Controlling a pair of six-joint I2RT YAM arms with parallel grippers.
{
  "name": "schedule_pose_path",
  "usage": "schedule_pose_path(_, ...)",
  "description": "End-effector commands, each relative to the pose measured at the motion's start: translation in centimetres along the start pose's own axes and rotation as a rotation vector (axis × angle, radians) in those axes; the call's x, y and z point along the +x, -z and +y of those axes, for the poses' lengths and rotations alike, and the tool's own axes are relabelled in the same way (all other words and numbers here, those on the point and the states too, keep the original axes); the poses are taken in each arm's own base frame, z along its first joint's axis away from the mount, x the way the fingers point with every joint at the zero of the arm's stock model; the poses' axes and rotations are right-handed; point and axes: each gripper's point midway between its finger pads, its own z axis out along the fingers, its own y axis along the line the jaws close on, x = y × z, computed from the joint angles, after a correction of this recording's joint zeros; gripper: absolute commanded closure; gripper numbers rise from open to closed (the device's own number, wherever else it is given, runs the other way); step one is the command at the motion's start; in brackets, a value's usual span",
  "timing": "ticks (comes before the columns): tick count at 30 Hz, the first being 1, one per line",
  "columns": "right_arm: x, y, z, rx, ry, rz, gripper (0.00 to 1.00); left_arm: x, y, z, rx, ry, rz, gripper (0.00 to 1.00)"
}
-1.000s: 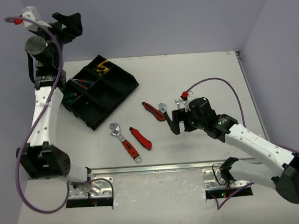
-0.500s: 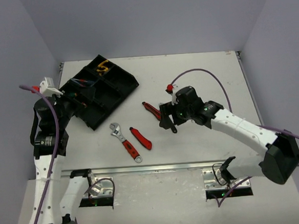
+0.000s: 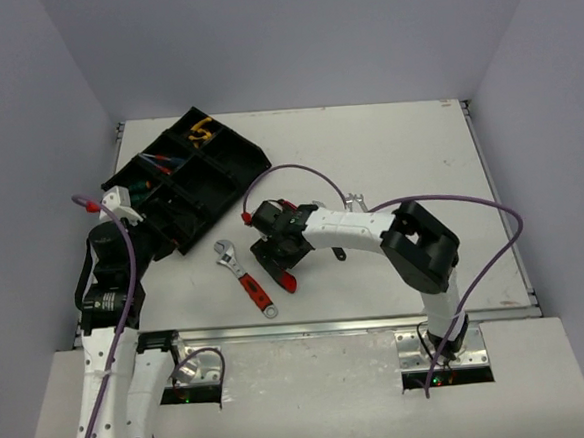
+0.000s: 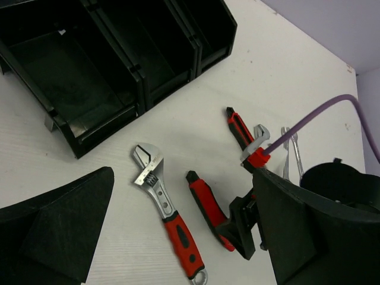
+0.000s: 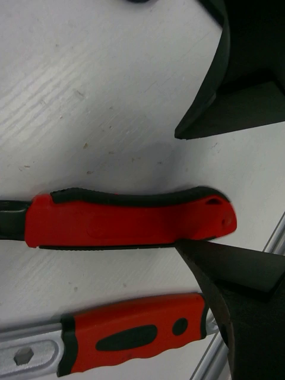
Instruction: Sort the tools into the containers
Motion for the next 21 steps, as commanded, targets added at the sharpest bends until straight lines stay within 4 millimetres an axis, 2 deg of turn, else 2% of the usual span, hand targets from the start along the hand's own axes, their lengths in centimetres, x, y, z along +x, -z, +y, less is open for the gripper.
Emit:
schedule_pose_path(1,-1.5,-0.7,0.1,0.02,0.036,0.003,0.47,-1.3,0.1,-1.7,0.089,-0.048,-0.049,0.0)
schedule_pose_path(2,-1.4,-1.0,0.0,0.027,0.041,0.014,0.51,-1.2,0.0,-1.7,0.091,-0.05,-0.042,0.0)
schedule_pose_path(7,-0.8,-1.5,0.1,0.027,0.05,0.028,0.55,-1.3,-0.1,-1.5,0.078,-0.044,-0.05,0.0)
schedule_pose_path(10,-0.6,-1.1,0.0,0.028,0.05,0.022,0.72,-0.8,-0.7,-1.3,0.075,-0.039,-0.021,0.0)
schedule_pose_path(16,-0.7,-0.3,0.0,0.017,0.063,-0.01,0.89,0.4,-1.8,-1.7,0.107,-0.04,0.061,0.0)
schedule_pose_path(18,-0.6,-0.2,0.1,0.007,0.064,-0.016,0.99,0.6,-1.9,-1.8,0.117,-0.038,0.073,0.0)
schedule_pose_path(21,-1.6,1.2,0.2,0.002,0.049,-0.071,1.0,0.7,-1.9,-2.6,0.16,-0.02,0.077,0.0)
